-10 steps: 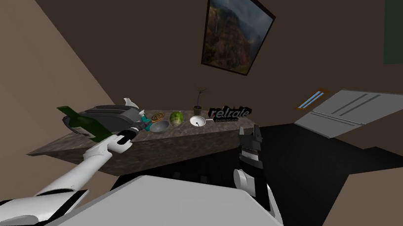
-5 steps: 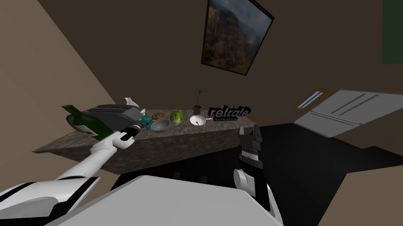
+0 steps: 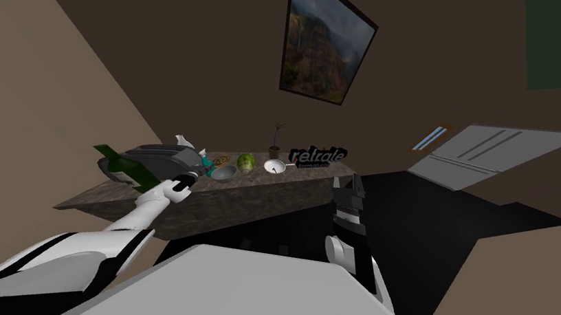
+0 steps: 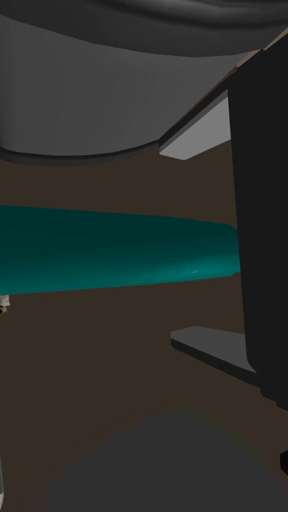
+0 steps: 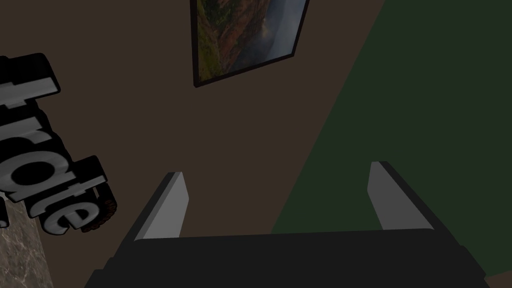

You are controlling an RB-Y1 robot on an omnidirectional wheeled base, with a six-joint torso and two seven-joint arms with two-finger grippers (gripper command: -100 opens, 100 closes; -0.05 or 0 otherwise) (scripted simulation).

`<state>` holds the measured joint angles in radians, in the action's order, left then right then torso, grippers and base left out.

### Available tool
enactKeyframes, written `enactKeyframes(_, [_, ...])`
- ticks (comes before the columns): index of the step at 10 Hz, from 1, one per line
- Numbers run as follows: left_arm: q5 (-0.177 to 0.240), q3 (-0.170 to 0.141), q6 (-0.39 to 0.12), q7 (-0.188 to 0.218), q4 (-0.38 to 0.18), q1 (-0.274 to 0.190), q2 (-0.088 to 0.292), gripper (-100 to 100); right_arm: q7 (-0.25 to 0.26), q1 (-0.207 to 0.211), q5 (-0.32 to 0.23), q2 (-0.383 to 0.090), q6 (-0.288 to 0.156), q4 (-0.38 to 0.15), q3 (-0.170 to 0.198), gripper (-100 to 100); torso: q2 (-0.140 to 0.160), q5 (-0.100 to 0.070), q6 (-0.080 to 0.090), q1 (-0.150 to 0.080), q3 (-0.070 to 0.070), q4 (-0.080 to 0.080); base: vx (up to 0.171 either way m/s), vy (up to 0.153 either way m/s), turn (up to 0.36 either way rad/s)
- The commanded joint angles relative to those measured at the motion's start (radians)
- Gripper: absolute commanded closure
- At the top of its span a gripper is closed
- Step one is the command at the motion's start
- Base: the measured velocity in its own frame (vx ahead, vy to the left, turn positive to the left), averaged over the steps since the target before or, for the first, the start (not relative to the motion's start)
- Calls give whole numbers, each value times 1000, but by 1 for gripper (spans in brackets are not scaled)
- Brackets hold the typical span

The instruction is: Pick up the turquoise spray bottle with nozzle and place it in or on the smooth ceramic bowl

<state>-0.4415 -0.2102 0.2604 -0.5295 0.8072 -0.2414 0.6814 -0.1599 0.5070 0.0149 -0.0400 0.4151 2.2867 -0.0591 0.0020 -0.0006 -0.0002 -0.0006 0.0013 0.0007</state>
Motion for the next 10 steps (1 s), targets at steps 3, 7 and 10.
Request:
enactKeyframes(3, [-2,10,18,-9,-89,-73,8,-100,0,0,0,0,0,0,0,0,1,0,0,0,1,0,-47,-11,-4])
enactKeyframes(7, [-5,16,43,-21,-190,-146,15,-100,0,0,0,0,0,0,0,0,1,0,0,0,0,0,-31,-7,-4])
enactKeyframes(10, [-4,19,39,-16,-172,-139,17,100,0,0,0,0,0,0,0,0,-2,0,0,1,-1,0,-3,-1,0])
